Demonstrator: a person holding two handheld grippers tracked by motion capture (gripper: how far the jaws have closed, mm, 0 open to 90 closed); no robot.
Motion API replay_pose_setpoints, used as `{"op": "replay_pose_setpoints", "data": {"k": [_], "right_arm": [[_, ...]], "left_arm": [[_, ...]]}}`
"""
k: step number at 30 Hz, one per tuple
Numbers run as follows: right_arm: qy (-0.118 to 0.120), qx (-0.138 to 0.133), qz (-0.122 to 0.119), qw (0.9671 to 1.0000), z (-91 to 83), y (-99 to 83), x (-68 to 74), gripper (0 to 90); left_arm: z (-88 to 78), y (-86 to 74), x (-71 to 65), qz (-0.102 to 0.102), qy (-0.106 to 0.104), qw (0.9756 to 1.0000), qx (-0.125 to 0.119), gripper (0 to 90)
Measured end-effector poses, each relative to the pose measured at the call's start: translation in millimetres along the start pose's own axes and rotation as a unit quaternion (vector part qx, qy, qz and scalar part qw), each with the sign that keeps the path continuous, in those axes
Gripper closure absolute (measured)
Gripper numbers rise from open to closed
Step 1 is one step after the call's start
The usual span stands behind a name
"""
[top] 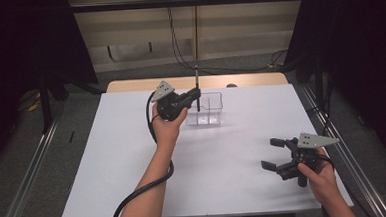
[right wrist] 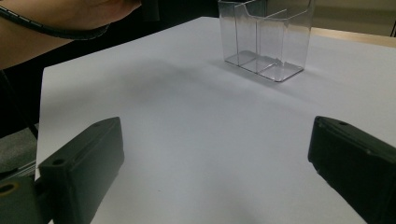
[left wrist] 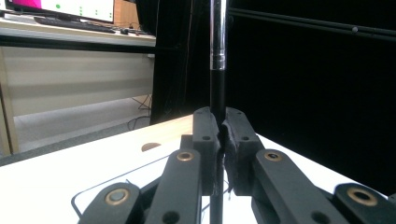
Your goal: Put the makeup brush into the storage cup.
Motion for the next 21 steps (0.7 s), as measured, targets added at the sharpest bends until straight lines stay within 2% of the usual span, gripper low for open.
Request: {"op": "replay_pose_setpoints", "data": {"k": [10, 21], "right_arm": [[-0.002, 0.0, -0.006, 1.0, -0.9, -0.5, -0.8, 3.5], [-0.003, -0.001, -0.006, 1.0, -1.9, -1.0, -1.4, 3.5]], "left_arm": [[6.1, 1.6, 2.7, -0.009, 0.004, 0.9999, -0.004, 84.1], [14.8, 0.6, 4.9, -0.008, 0.01, 0.9999, -0.001, 84.0]]}}
Point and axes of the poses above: each handheld gripper's, and its own axes: z roughly forward along the jaws, y roughly out of its top, x roughly to its left, the point moved 7 cm from there along z, roughly forward along the jaws
